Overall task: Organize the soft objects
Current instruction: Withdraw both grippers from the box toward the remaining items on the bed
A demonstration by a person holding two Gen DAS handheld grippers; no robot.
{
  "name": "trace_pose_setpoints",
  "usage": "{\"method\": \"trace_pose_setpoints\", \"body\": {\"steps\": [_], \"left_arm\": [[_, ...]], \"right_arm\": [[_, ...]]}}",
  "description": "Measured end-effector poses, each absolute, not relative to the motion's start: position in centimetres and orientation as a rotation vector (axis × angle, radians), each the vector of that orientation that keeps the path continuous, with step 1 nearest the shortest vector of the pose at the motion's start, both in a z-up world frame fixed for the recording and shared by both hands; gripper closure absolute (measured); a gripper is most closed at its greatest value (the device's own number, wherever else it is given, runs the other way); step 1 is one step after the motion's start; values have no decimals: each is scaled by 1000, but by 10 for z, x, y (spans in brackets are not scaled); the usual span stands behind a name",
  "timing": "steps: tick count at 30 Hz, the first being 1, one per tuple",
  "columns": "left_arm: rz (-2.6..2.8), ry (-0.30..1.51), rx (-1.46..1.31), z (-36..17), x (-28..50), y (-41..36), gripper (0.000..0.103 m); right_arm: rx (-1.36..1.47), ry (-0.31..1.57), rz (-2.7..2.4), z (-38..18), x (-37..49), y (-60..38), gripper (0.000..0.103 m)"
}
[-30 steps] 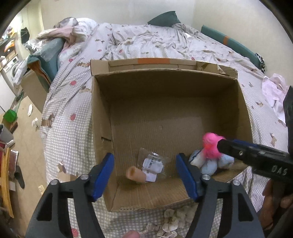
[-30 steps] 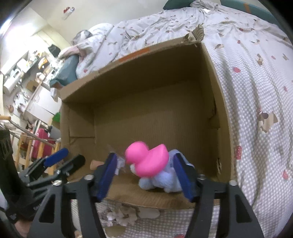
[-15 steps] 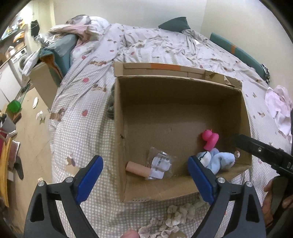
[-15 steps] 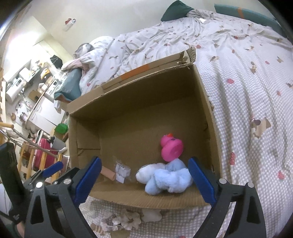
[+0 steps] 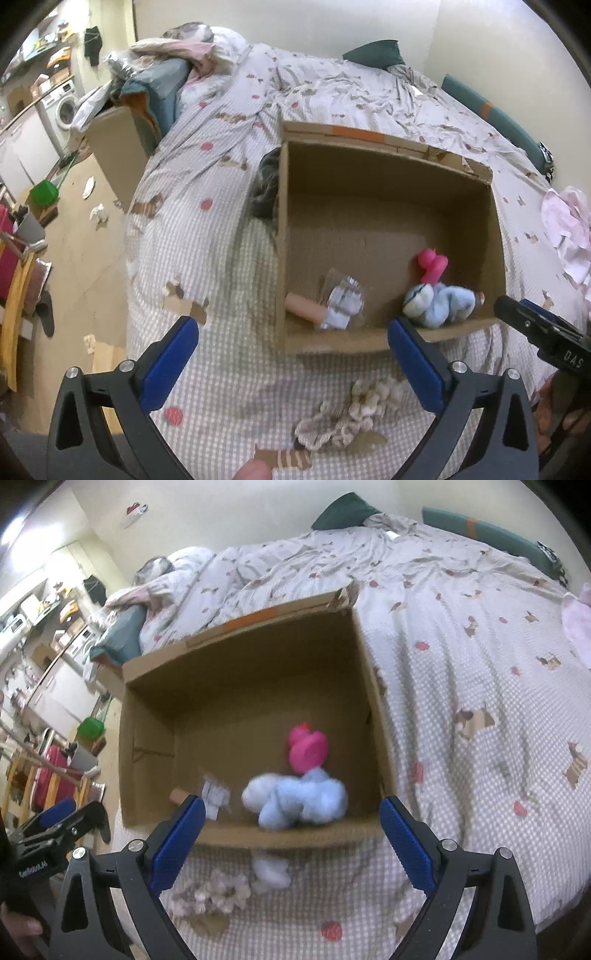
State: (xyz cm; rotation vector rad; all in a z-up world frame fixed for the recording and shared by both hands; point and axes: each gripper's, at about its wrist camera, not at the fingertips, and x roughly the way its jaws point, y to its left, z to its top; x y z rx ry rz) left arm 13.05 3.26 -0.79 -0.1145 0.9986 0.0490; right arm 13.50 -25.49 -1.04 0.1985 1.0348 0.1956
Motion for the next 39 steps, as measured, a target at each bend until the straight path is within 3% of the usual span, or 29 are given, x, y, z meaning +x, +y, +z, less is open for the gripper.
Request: {"method": "trace_pose_setpoints", "body": {"steps": [20, 24, 26, 29, 31, 39], "left_arm": [[178, 1190, -244, -61, 92, 69, 1], [190, 1279, -371, -85, 95, 87, 1], [175, 1328, -448, -97, 94, 91, 3], [140, 1373, -491, -110, 97, 86, 16], [117, 1400, -488, -117, 100, 79, 30], [12, 1465, -535, -138, 114, 52, 32]], "right_arm": [[190, 1118, 177, -29, 74, -252, 1], [172, 1128, 178, -33, 72, -258, 1], [175, 1138, 169, -36, 71, -262, 1], [190, 1162, 155, -42, 72, -268, 1], [206, 1171, 147, -44, 74, -270, 1], [209, 1184, 152, -48, 82, -263, 1]]}}
